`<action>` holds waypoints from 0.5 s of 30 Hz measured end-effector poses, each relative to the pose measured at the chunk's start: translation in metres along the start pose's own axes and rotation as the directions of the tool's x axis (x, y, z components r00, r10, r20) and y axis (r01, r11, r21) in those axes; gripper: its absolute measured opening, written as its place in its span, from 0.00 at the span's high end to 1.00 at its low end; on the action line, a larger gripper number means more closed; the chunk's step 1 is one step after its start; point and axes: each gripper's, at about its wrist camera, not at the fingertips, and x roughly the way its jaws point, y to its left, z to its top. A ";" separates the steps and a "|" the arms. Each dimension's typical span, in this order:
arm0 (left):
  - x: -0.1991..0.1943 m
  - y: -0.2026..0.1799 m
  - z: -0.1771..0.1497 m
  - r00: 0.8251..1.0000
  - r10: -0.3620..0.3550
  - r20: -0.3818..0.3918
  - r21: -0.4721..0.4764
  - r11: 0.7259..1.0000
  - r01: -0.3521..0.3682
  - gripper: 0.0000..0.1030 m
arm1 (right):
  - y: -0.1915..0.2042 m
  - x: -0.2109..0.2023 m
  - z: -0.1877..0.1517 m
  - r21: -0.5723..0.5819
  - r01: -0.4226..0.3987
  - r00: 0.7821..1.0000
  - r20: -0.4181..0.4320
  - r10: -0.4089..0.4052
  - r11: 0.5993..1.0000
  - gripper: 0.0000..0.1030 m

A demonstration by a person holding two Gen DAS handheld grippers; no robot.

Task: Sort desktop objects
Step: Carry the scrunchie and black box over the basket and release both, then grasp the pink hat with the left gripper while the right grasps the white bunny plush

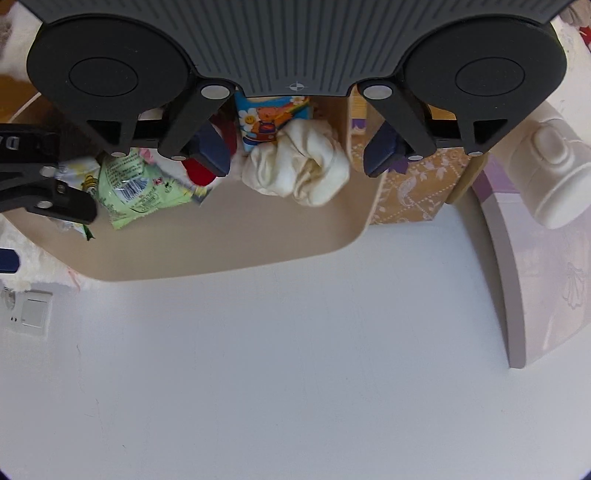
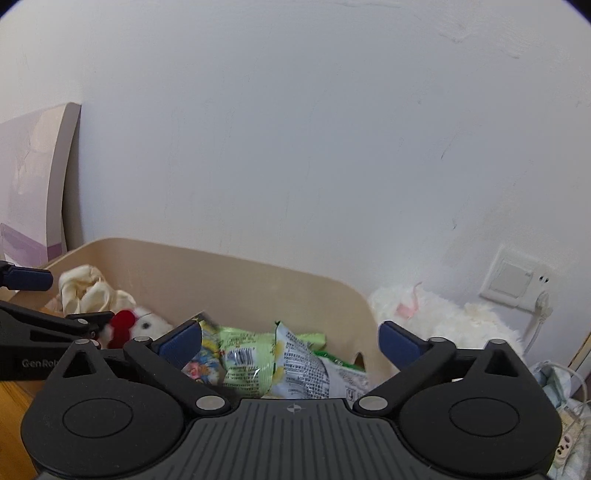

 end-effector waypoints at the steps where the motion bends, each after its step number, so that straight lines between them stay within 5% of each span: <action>1: -0.002 0.001 0.001 1.000 -0.002 0.001 -0.001 1.000 0.002 0.21 | 0.003 0.001 0.004 -0.004 0.001 1.000 0.003 -0.001 1.000 0.00; 15: -0.051 0.008 -0.002 0.998 -0.024 0.063 -0.010 1.000 0.025 0.18 | 0.010 -0.052 0.010 -0.063 0.005 0.998 0.065 -0.001 0.998 0.00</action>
